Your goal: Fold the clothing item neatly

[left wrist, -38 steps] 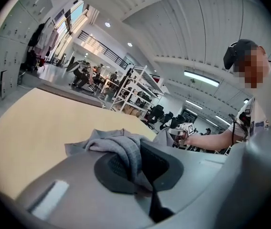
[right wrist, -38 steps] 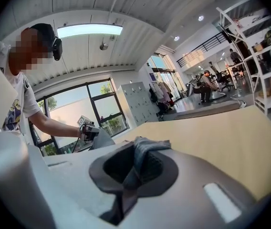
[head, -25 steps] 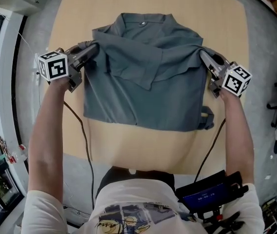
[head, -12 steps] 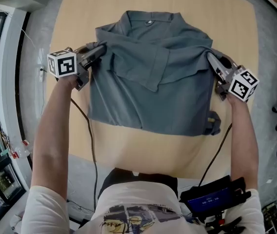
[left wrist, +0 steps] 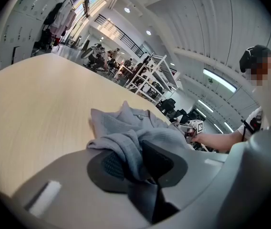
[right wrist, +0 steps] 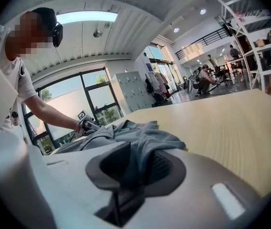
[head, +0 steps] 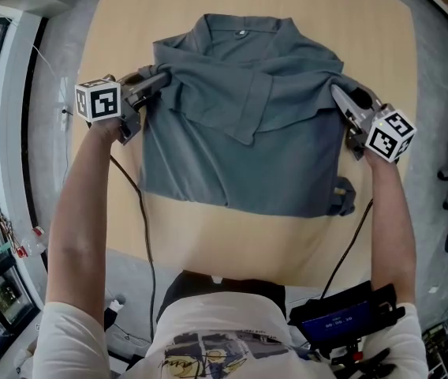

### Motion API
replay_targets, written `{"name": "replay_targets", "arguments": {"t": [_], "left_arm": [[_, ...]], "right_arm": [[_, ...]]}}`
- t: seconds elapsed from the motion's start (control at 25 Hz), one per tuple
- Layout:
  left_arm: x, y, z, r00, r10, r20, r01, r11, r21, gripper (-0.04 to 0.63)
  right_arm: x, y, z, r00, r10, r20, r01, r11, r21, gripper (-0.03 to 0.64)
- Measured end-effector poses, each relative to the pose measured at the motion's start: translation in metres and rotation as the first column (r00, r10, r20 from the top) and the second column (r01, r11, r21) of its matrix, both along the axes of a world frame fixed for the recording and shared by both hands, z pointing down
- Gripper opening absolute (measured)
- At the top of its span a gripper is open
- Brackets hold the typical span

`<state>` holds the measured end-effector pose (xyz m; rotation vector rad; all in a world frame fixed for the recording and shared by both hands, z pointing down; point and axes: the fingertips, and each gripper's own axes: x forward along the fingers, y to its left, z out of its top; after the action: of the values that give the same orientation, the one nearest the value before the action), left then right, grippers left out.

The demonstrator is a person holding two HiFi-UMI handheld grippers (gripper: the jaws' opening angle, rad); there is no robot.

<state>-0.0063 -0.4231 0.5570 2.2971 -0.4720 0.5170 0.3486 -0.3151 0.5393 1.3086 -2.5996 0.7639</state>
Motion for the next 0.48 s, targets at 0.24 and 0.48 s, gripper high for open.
{"name": "replay_targets", "arguments": {"t": [0.24, 0.48], "left_arm": [[-0.013, 0.002, 0.001, 0.998, 0.000, 0.057, -0.001, 1.000, 0.018, 0.151], [-0.028, 0.009, -0.004, 0.997, -0.018, 0.073, 0.016, 0.999, 0.029, 0.163]], "right_arm": [[0.007, 0.009, 0.004, 1.000, 0.013, 0.016, -0.013, 0.999, -0.030, 0.114], [0.020, 0.030, 0.007, 0.999, 0.034, 0.029, -0.032, 0.997, -0.068, 0.165]]}}
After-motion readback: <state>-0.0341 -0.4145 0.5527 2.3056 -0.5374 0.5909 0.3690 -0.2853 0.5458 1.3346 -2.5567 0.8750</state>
